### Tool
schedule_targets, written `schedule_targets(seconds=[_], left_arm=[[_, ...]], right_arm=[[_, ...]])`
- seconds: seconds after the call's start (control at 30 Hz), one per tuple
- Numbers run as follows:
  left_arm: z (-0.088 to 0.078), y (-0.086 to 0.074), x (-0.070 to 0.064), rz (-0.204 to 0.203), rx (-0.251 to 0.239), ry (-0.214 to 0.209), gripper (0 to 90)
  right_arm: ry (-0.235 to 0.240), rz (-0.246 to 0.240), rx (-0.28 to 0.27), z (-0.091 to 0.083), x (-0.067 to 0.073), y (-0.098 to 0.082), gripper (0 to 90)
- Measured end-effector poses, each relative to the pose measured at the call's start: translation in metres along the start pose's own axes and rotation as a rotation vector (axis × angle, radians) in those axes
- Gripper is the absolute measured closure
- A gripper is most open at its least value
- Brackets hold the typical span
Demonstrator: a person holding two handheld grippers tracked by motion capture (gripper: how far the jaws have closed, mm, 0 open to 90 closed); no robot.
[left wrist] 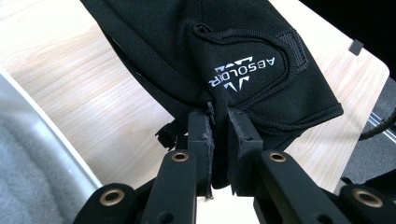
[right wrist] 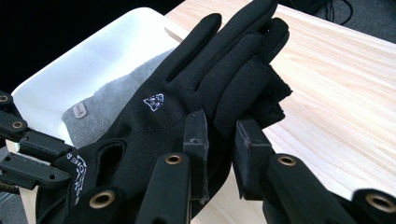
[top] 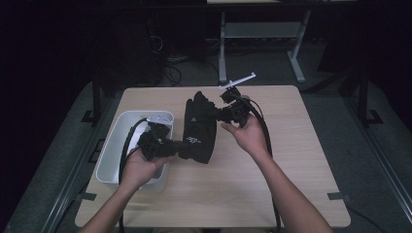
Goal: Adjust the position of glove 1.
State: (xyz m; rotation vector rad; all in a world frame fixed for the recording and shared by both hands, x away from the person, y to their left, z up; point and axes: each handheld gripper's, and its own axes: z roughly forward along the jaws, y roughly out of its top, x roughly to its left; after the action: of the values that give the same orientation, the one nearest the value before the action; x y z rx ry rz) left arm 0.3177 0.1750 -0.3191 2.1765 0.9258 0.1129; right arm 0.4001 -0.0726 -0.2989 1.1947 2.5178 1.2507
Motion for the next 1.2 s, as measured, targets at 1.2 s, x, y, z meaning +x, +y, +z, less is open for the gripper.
schedule_targets(seconds=[1.2], left_arm=[[-0.037,-0.030,0.041,-0.087,-0.027,0.051,81.3]], right_arm=[[0.035,-0.049,0.024,0.047,0.036,0.035,76.6]])
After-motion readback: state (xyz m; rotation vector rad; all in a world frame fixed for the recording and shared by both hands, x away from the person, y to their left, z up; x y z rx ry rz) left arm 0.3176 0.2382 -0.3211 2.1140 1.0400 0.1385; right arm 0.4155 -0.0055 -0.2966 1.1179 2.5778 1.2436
